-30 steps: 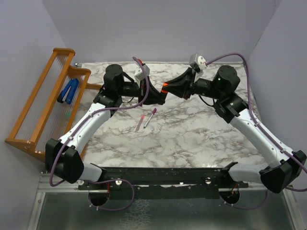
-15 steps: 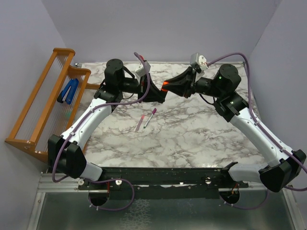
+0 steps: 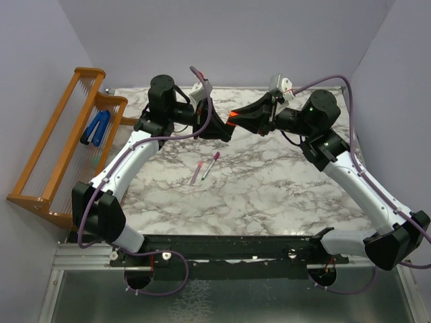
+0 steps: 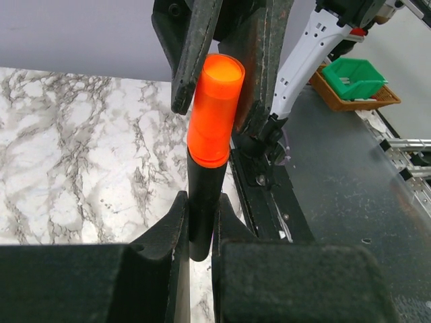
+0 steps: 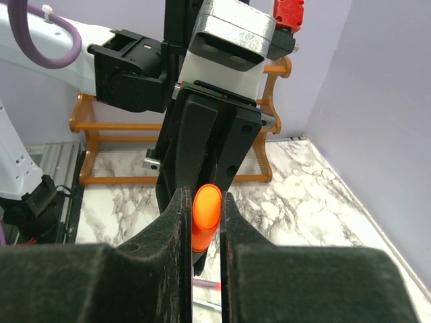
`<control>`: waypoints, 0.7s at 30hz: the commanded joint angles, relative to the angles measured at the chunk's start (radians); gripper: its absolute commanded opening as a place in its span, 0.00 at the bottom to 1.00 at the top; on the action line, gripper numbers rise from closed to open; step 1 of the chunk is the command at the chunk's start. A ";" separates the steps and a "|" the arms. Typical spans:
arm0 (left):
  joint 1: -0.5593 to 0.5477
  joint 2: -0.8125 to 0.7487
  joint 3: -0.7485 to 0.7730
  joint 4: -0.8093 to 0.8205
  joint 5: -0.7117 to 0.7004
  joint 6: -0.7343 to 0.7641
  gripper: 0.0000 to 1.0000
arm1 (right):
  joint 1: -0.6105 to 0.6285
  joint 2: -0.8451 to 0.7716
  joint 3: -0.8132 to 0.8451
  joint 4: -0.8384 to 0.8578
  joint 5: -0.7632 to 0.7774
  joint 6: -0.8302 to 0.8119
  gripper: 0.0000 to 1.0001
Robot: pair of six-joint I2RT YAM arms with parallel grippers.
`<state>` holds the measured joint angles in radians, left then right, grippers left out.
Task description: Insert the pens into the pen caps
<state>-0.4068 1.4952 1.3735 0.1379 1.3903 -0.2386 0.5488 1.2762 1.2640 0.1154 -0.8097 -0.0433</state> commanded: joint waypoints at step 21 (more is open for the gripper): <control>0.000 -0.043 0.291 0.258 0.035 -0.165 0.00 | 0.111 0.208 -0.136 -0.667 -0.229 -0.165 0.01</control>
<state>-0.3851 1.5280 1.4498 0.1715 1.5219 -0.2913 0.5842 1.2942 1.3094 0.1150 -0.8337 -0.1387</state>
